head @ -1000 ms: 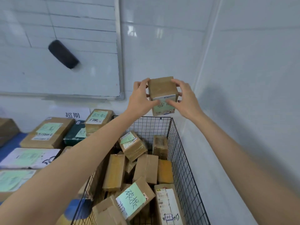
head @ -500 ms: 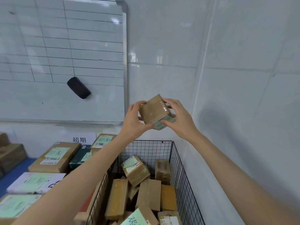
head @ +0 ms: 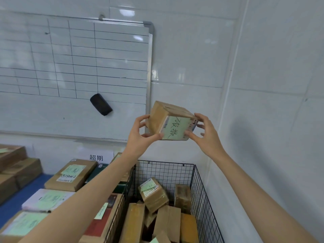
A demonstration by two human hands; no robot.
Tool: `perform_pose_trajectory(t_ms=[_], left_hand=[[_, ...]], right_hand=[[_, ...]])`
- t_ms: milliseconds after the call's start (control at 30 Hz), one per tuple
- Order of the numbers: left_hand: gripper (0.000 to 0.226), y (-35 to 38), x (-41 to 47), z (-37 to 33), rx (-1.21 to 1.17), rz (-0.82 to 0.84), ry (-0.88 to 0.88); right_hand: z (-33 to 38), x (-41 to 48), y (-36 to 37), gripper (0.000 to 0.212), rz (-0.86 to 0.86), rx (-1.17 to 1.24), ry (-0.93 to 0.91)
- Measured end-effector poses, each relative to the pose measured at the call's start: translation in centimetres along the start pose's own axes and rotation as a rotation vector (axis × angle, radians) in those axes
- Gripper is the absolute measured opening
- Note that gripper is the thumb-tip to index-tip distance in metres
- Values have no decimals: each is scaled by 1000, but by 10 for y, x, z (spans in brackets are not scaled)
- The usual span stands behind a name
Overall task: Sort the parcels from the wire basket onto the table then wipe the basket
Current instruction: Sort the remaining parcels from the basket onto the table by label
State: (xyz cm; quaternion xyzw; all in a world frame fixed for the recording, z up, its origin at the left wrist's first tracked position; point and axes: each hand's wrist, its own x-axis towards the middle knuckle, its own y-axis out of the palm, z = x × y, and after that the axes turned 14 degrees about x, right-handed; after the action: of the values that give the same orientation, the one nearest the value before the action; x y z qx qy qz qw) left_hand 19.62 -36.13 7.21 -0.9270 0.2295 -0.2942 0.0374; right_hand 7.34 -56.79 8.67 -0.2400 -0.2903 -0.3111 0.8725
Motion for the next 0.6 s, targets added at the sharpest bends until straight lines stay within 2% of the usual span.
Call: perform_pose_trajectory(t_ms=[133, 233, 333, 467, 600], left_hand=[[70, -9, 2, 3, -38, 38, -101], [68, -14, 2, 8, -12, 62, -114], [73, -15, -3, 9, 86, 59, -63], [92, -17, -9, 6, 192, 121, 46], [87, -18, -16, 9, 278, 122, 157]], right_hand=[[11, 0, 7, 63, 35, 87, 32], [14, -1, 9, 63, 32, 112, 35], [15, -2, 10, 66, 39, 113, 21], [18, -4, 9, 69, 51, 113, 14], [26, -6, 10, 71, 61, 112, 14]])
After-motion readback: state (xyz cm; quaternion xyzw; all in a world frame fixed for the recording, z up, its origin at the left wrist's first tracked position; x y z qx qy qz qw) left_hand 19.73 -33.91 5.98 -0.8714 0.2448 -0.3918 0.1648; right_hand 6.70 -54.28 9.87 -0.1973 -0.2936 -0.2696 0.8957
